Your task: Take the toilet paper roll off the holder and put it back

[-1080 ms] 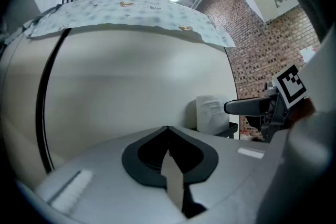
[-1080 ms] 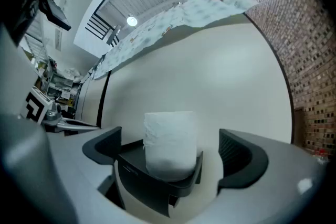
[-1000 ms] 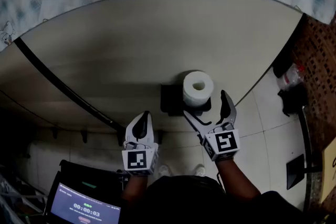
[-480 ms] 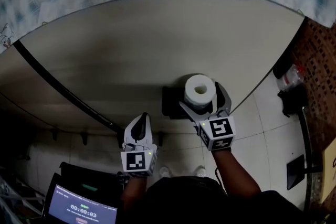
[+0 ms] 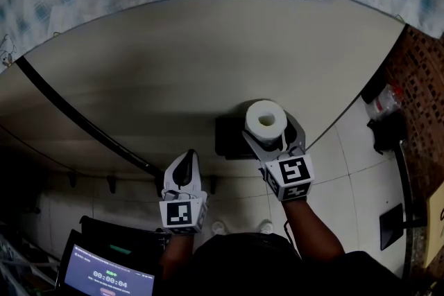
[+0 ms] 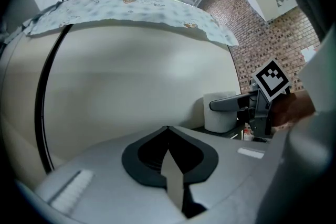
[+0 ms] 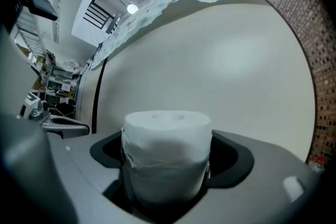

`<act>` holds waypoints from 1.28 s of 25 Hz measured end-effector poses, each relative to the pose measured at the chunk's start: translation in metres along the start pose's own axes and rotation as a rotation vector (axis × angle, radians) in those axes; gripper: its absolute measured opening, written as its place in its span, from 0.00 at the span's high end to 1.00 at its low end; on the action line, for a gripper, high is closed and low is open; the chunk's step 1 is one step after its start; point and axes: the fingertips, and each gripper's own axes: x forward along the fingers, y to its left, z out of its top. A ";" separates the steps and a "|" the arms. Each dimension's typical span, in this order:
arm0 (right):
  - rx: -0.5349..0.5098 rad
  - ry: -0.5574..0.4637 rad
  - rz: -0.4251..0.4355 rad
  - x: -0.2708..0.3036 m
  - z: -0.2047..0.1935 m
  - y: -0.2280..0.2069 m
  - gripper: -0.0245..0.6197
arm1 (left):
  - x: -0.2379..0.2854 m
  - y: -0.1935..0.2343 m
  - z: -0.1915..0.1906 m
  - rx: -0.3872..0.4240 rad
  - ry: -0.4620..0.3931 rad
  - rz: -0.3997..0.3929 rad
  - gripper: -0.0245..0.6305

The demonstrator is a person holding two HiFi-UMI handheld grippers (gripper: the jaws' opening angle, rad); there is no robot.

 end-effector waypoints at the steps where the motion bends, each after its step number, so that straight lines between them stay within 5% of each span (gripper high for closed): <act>1: 0.002 -0.001 0.002 0.000 0.000 0.000 0.28 | 0.000 0.001 0.000 -0.002 0.005 0.005 0.94; 13: 0.149 -0.124 -0.013 -0.028 0.031 -0.017 0.29 | 0.005 -0.009 -0.032 0.014 0.025 -0.071 0.94; 19: 0.213 -0.188 -0.016 -0.045 0.050 -0.025 0.29 | 0.011 -0.043 -0.077 0.069 0.097 -0.278 0.91; 29: 0.207 -0.181 -0.006 -0.052 0.046 -0.029 0.29 | 0.014 -0.089 -0.103 0.036 0.156 -0.462 0.52; 32: 0.208 -0.184 -0.004 -0.053 0.047 -0.030 0.29 | 0.020 -0.089 -0.104 0.023 0.164 -0.457 0.52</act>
